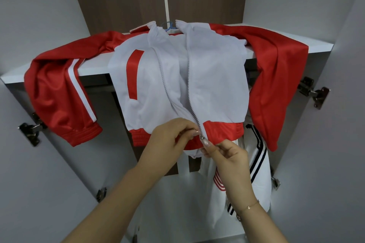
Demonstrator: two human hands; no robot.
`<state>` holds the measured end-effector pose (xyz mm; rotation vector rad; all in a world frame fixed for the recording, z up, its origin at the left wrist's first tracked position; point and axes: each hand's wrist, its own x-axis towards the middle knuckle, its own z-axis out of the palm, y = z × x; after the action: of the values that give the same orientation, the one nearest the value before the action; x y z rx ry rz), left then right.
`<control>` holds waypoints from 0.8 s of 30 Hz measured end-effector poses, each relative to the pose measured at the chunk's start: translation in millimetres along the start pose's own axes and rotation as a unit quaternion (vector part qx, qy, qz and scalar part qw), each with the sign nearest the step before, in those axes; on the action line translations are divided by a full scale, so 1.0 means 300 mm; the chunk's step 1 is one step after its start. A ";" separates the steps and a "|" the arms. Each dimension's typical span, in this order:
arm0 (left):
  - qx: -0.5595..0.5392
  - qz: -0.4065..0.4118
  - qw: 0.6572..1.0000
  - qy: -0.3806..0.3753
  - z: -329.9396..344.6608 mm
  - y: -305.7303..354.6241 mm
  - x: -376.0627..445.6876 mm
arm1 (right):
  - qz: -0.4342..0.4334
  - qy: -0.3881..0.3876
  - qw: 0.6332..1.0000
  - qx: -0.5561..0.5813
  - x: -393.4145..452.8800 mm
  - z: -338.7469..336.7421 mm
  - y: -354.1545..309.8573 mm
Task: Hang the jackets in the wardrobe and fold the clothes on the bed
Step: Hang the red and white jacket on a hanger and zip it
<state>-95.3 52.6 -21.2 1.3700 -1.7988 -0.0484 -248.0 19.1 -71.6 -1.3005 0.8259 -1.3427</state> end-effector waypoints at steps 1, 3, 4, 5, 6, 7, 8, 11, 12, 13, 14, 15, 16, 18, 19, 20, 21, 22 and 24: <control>0.013 -0.005 1.000 0.003 0.004 0.004 0.002 | -0.005 0.001 1.000 -0.008 -0.001 0.003 0.003; 0.049 -0.008 0.999 0.006 0.015 0.009 0.010 | -0.013 0.008 1.000 -0.020 -0.002 0.009 0.003; 0.065 -0.008 0.998 0.010 0.020 0.012 0.019 | -0.018 0.014 1.000 -0.020 -0.003 0.011 0.002; 0.076 -0.008 0.997 0.017 0.023 0.016 0.030 | -0.023 0.019 0.999 -0.019 -0.002 0.013 -0.003; 0.078 -0.010 0.997 0.026 0.027 0.023 0.042 | -0.027 0.025 0.999 -0.016 0.000 0.014 -0.010; 0.073 -0.017 0.996 0.039 0.033 0.031 0.053 | -0.031 0.030 0.999 -0.012 0.003 0.016 -0.020; 0.059 -0.031 0.996 0.055 0.039 0.041 0.062 | -0.033 0.035 0.999 -0.006 0.009 0.016 -0.027; 0.001 -0.081 0.994 0.080 0.059 0.060 0.072 | -0.016 0.046 0.998 0.034 0.020 0.016 -0.031; -0.018 -0.087 0.994 0.069 0.064 0.061 0.069 | -0.006 0.046 0.998 0.053 0.014 0.016 -0.026; -0.037 -0.087 0.994 0.053 0.067 0.059 0.061 | 0.004 0.044 0.997 0.070 0.002 0.017 -0.019; -0.048 -0.077 0.995 0.038 0.068 0.054 0.052 | 0.013 0.039 0.996 0.085 -0.015 0.018 -0.012; -0.051 -0.060 0.996 0.033 0.068 0.047 0.041 | 0.019 0.028 0.994 0.104 -0.032 0.022 -0.006; -0.047 -0.041 0.997 0.034 0.067 0.041 0.029 | 0.021 0.015 0.992 0.123 -0.050 0.027 0.000; -0.033 -0.016 0.999 0.038 0.060 0.038 0.011 | 0.015 -0.017 0.989 0.148 -0.075 0.038 0.011; -0.026 -0.007 0.999 0.039 0.056 0.037 0.007 | 0.009 -0.026 0.989 0.147 -0.082 0.044 0.012; -0.016 0.002 0.999 0.040 0.051 0.036 0.004 | 0.004 -0.025 0.990 0.141 -0.087 0.047 0.012; -0.004 0.006 0.999 0.040 0.046 0.037 0.002 | -0.001 -0.018 0.991 0.135 -0.090 0.048 0.009; 0.007 0.007 0.999 0.037 0.041 0.038 0.000 | -0.005 -0.006 0.991 0.133 -0.092 0.047 0.006; 0.030 -0.001 0.999 0.015 0.031 0.037 -0.006 | -0.003 0.014 0.991 0.136 -0.094 0.044 0.000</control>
<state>-109.6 54.3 -22.6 1.4068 -1.7867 0.0255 -239.0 48.5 -76.5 -1.0733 0.6326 -1.4260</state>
